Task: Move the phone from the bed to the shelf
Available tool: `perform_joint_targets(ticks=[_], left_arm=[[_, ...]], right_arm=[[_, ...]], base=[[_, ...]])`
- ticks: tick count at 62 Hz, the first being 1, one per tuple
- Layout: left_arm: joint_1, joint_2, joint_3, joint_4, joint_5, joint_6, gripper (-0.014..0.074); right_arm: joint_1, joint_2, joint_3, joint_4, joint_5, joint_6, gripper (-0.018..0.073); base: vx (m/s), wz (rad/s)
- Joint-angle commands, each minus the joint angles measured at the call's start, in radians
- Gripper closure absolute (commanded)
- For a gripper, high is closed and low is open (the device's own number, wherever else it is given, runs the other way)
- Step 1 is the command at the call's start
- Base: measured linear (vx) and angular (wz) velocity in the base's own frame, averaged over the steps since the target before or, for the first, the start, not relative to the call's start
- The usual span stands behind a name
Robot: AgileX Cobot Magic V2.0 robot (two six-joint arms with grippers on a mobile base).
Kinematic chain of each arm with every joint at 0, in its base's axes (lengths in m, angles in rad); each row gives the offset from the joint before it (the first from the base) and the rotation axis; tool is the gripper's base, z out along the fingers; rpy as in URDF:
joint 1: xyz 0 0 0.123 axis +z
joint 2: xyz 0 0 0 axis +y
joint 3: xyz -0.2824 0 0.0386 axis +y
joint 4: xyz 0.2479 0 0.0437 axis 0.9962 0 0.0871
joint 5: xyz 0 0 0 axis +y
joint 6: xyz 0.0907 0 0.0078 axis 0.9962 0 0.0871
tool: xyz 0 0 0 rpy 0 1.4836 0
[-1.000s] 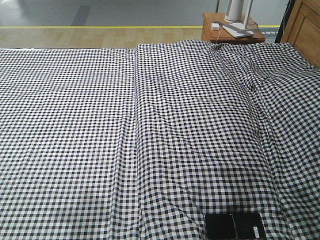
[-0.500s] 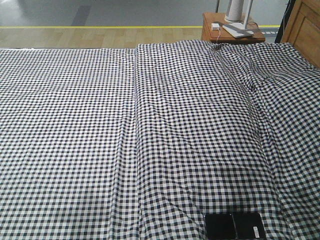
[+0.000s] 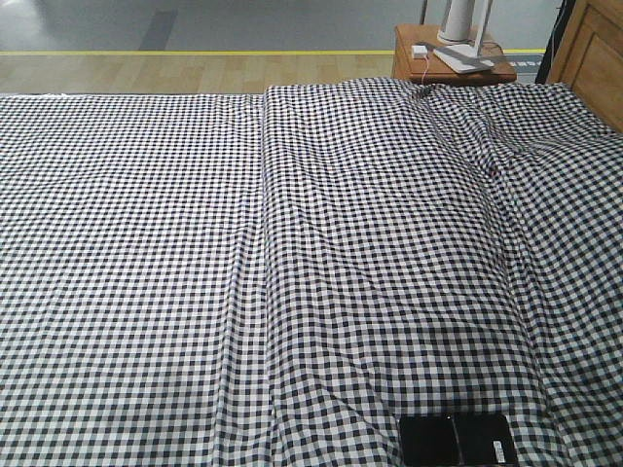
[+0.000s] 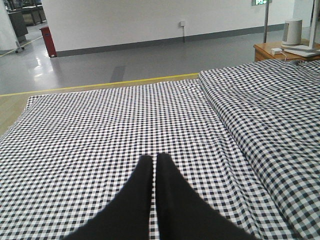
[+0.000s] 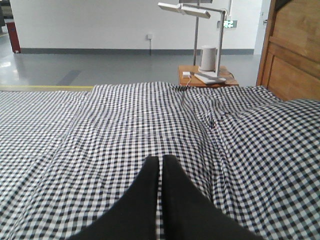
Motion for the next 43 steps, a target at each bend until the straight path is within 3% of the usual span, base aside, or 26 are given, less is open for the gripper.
perform_joint_targets(ticks=[1, 20, 33, 43], left_arm=[[-0.004, -0.013, -0.021, -0.009, -0.072, -0.006, 0.0595], [-0.004, -0.013, -0.021, -0.009, -0.072, -0.006, 0.0595], [-0.004, -0.013, -0.021, -0.009, -0.072, -0.006, 0.0595], [-0.004, -0.013, -0.021, -0.009, -0.072, -0.006, 0.0595]], right_arm=[[-0.003, -0.012, 0.004, -0.002, -0.142, -0.005, 0.0565], [-0.003, -0.012, -0.038, -0.001, -0.576, 0.003, 0.0565], [-0.003, -0.011, -0.248, -0.001, -0.56, 0.003, 0.0565], [-0.003, 0.053, -0.466, -0.001, -0.387, 0.002, 0.0565]], base=[[0.0, 0.0], [0.0, 0.0], [0.0, 0.0], [0.0, 0.0]])
